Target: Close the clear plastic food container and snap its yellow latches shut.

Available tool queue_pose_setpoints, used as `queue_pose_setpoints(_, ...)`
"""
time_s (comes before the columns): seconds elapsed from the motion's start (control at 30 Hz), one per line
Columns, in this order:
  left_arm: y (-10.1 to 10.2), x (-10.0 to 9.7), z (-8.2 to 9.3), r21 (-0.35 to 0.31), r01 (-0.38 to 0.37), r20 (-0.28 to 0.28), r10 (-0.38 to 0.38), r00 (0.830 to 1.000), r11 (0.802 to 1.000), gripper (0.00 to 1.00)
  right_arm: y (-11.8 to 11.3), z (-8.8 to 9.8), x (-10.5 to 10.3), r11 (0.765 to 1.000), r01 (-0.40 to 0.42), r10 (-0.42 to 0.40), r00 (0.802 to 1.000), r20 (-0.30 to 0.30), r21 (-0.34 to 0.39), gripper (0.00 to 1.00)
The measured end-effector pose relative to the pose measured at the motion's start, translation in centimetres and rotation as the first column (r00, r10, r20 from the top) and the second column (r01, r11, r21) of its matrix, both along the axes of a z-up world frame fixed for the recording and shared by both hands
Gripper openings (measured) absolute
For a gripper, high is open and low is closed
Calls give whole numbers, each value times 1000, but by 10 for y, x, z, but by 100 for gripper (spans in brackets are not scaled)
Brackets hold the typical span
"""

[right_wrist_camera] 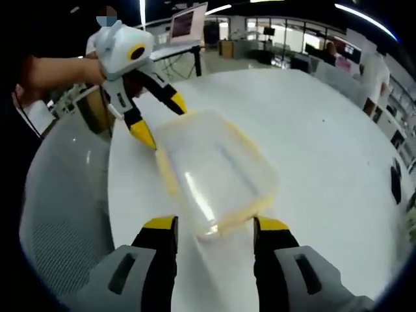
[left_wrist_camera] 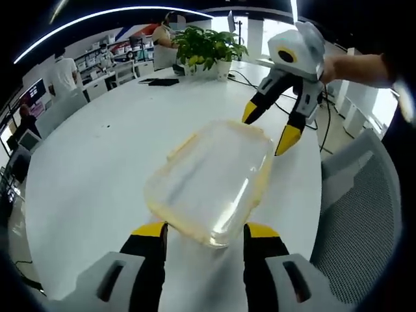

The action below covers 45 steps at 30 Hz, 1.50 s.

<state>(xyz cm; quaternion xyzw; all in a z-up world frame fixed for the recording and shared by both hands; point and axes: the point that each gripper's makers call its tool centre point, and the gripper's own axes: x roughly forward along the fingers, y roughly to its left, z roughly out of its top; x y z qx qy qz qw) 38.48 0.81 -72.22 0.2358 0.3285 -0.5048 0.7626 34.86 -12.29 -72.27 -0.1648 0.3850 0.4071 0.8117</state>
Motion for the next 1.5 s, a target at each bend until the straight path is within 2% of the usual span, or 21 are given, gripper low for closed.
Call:
queue_pose_setpoints(0.4,-2,17,-1,0,-11,2,11,1000,1000,43,-3,-1,20,1000,16,-15,1000,7,-13,43)
queue_pose_setpoints(0.8,-2,29,-1,4,-10,5,10,1000,1000,43,-2,0,28,999,36,-36,999,8,-7,42)
queue_pose_setpoints(1.17,1,22,1,-11,-30,-8,30,1000,999,42,0,2,27,999,53,-53,999,11,8,44)
queue_pose_setpoints(1.5,7,14,16,-58,-78,-11,78,997,995,47,-3,16,19,995,90,-92,995,47,44,51)
